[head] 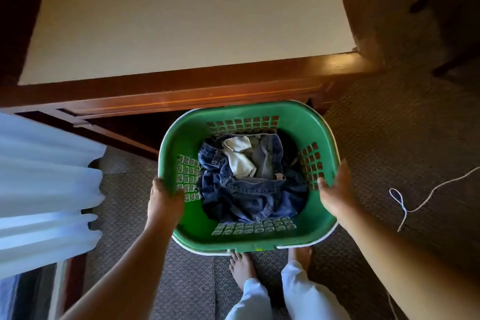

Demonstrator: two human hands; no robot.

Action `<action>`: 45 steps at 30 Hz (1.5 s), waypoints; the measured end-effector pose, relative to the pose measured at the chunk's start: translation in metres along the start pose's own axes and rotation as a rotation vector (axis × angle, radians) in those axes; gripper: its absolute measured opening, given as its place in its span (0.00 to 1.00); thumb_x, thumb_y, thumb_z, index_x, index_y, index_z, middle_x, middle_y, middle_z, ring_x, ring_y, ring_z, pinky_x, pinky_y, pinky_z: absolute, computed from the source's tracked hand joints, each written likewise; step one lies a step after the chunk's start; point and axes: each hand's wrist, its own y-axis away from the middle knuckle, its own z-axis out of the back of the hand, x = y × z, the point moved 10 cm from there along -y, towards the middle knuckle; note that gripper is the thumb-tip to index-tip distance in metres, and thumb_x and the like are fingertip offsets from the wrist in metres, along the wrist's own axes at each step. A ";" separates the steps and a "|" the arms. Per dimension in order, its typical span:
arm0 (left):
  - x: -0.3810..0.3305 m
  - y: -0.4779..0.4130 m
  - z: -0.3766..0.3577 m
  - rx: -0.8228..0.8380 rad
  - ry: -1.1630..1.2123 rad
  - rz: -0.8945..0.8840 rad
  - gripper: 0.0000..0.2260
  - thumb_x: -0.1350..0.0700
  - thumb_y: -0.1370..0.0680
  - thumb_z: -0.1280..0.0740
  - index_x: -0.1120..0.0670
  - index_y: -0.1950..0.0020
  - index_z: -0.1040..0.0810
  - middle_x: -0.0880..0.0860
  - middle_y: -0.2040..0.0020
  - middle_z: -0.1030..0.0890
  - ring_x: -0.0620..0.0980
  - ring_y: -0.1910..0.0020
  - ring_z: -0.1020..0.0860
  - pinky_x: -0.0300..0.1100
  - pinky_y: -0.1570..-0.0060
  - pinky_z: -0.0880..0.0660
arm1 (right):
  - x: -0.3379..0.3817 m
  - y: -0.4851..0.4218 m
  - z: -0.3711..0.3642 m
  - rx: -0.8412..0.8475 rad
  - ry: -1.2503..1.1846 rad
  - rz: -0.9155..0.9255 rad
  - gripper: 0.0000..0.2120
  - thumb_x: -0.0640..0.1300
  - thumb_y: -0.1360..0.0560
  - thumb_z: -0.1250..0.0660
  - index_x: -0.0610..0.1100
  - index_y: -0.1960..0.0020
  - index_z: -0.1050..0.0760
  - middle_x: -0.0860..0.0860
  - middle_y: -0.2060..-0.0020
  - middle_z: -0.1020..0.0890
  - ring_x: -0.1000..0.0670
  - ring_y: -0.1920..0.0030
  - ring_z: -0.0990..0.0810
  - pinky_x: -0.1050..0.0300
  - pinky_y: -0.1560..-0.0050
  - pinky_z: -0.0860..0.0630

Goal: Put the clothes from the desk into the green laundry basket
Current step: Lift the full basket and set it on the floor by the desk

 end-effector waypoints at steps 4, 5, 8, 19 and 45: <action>-0.017 0.020 -0.015 0.081 -0.289 -0.150 0.41 0.52 0.19 0.34 0.57 0.16 0.59 0.62 0.16 0.55 0.62 0.17 0.54 0.62 0.21 0.53 | 0.023 0.022 0.004 -0.126 0.339 0.118 0.47 0.55 0.21 0.33 0.38 0.19 0.61 0.36 0.20 0.55 0.33 0.20 0.53 0.36 0.22 0.48; -0.019 0.026 -0.018 0.093 -0.319 -0.180 0.41 0.50 0.18 0.36 0.55 0.16 0.62 0.61 0.16 0.59 0.61 0.17 0.59 0.61 0.21 0.58 | 0.026 0.027 0.003 -0.129 0.402 0.151 0.47 0.57 0.21 0.34 0.38 0.19 0.60 0.35 0.20 0.56 0.33 0.20 0.54 0.35 0.22 0.49; -0.028 0.045 -0.030 0.111 -0.430 -0.310 0.40 0.48 0.16 0.39 0.53 0.16 0.65 0.58 0.16 0.64 0.59 0.18 0.65 0.60 0.21 0.63 | 0.050 0.052 -0.012 -0.134 0.599 0.354 0.46 0.62 0.22 0.36 0.40 0.18 0.55 0.35 0.20 0.54 0.33 0.20 0.55 0.34 0.24 0.49; -0.002 0.116 -0.110 0.498 -0.960 -0.880 0.62 0.19 0.36 0.37 0.44 0.21 0.75 0.54 0.20 0.74 0.61 0.22 0.73 0.71 0.26 0.68 | 0.026 0.146 -0.134 0.537 0.984 0.592 0.69 0.79 0.43 0.32 0.50 0.19 0.67 0.49 0.19 0.65 0.44 0.20 0.66 0.35 0.22 0.63; 0.014 0.086 -0.078 0.279 -1.148 -0.715 0.16 0.62 0.24 0.33 0.50 0.38 0.18 0.50 0.48 0.13 0.51 0.46 0.16 0.45 0.34 0.31 | 0.037 0.152 -0.147 0.320 0.965 0.427 0.20 0.42 0.23 0.34 0.56 0.33 0.26 0.52 0.40 0.18 0.48 0.36 0.22 0.44 0.33 0.38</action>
